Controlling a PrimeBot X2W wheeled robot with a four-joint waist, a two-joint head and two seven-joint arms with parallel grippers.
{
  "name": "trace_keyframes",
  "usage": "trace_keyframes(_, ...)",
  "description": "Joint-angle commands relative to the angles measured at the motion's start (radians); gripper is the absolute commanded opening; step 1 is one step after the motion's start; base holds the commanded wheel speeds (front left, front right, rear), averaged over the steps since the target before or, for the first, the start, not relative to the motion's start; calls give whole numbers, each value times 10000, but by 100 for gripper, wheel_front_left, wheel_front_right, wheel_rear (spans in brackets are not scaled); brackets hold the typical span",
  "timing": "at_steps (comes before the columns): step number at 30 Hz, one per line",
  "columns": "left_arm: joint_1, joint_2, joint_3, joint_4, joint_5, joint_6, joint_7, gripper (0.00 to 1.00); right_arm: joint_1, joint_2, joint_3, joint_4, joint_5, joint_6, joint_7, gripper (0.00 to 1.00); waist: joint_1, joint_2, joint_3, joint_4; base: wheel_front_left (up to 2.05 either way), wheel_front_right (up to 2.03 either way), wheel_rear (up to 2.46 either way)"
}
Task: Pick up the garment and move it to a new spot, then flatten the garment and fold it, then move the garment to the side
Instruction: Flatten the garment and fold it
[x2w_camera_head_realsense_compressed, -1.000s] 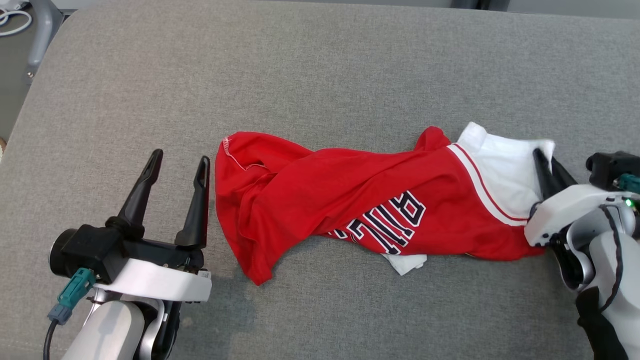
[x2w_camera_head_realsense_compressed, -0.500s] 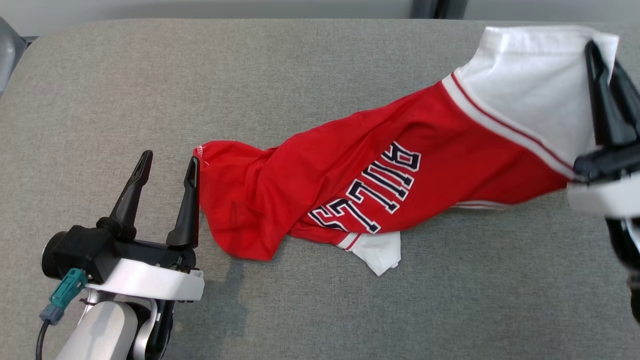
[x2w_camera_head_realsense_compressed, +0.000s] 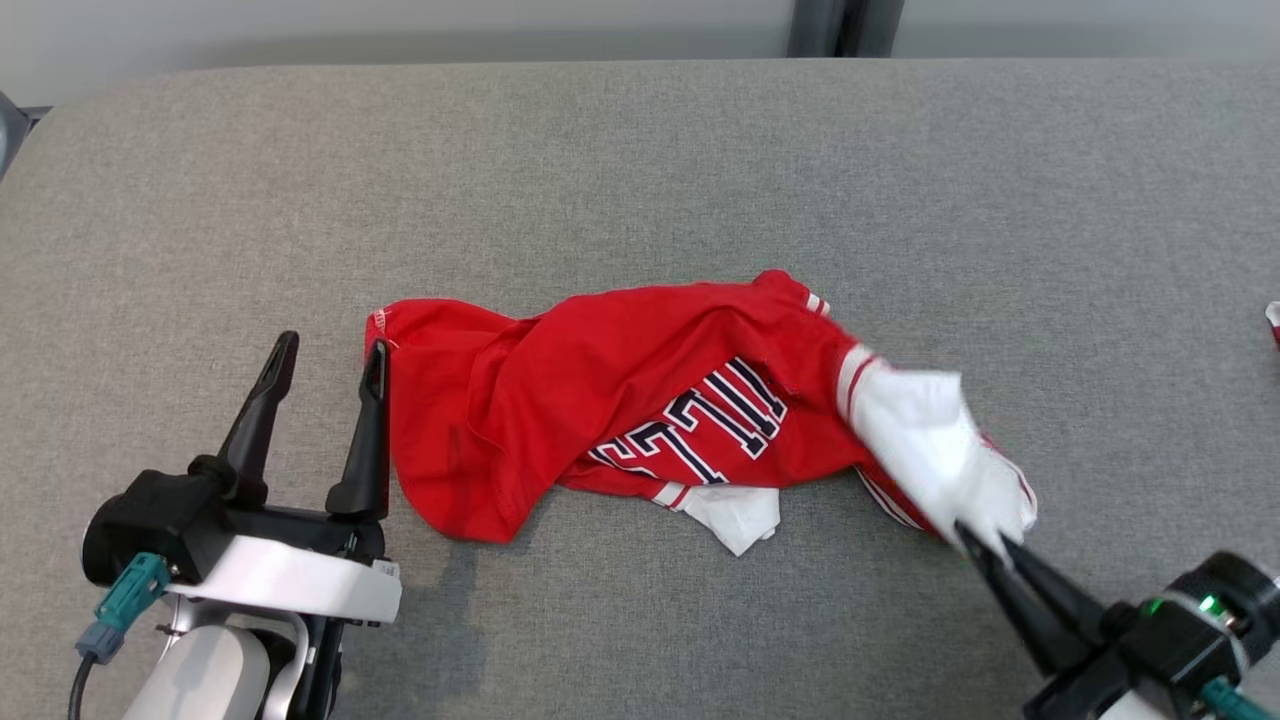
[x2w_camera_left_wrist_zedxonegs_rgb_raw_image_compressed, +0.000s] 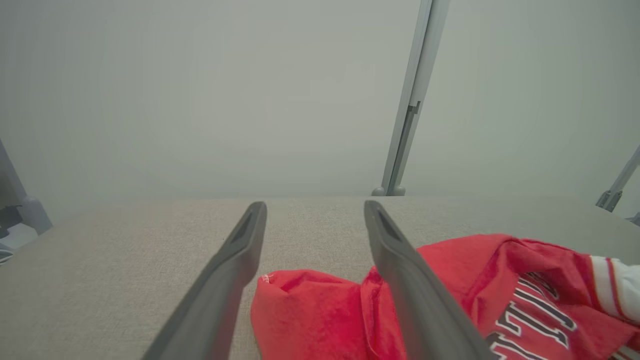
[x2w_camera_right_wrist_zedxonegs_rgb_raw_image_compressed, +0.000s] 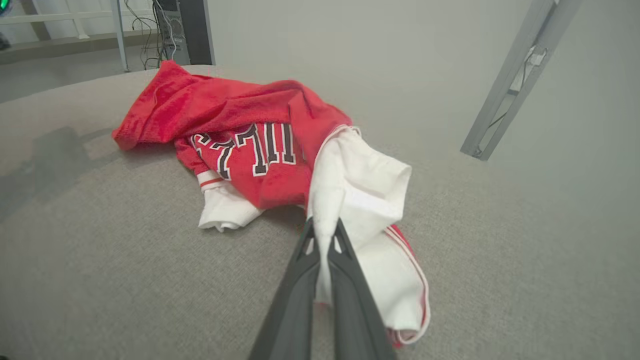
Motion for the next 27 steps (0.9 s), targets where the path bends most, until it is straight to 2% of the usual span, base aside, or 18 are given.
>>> trace_keyframes(1, 110, 32, 26, 8, -80, 65, 24, 100, 146, -105, 234, 83, 85, -3, -67, 0, 0, 0, -49, -12, 0, 0, 0)
trace_keyframes(5, 266, 13, 33, 19, -160, 101, 42, 100, 562, -41, 443, 806, 428, -3, -60, 0, 0, 0, -175, -36, 0, 0, 0)
trace_keyframes(13, 591, -6, 77, 23, -318, 266, 81, 100, 564, 682, 22, 2474, 991, -3, -44, 0, 0, 0, -498, -135, 0, 0, 0)
trace_keyframes(14, 652, 0, 78, 48, -313, 287, 94, 100, 576, 761, -70, 2815, 1018, -4, -43, 13, 0, 0, -570, -148, 0, 0, 0)
trace_keyframes(15, 694, -22, 65, 59, -343, 289, 113, 100, 507, 940, -139, 2903, 1157, -3, -45, 37, 0, 0, -633, -151, 0, 0, 0)
trace_keyframes(16, 718, -35, 57, 58, -373, 301, 104, 100, 477, 1049, -210, 3071, 1207, -3, -43, 66, 0, 0, -698, -153, 0, 0, 0)
trace_keyframes(17, 761, -18, 61, 74, -384, 317, 118, 100, 509, 1171, -321, 3261, 1245, -3, -43, 100, 0, 0, -770, -154, 0, 0, 0)
trace_keyframes(21, 929, 48, 92, 17, -447, 373, 156, 100, 782, 1642, -850, 3077, 1443, -3, -44, 100, 0, 0, -1010, -162, 0, 0, 0)
trace_keyframes(23, 991, 108, 139, -39, -454, 445, 177, 100, 886, 1966, -1246, 2625, 1719, -3, -45, 100, 0, 0, -1127, -211, 0, 0, 0)
trace_keyframes(27, 1171, 223, 244, -201, -452, 579, 231, 100, 1025, 2132, -1679, 1527, 1832, -3, -44, 100, 0, 0, -1322, -349, 0, 0, 0)
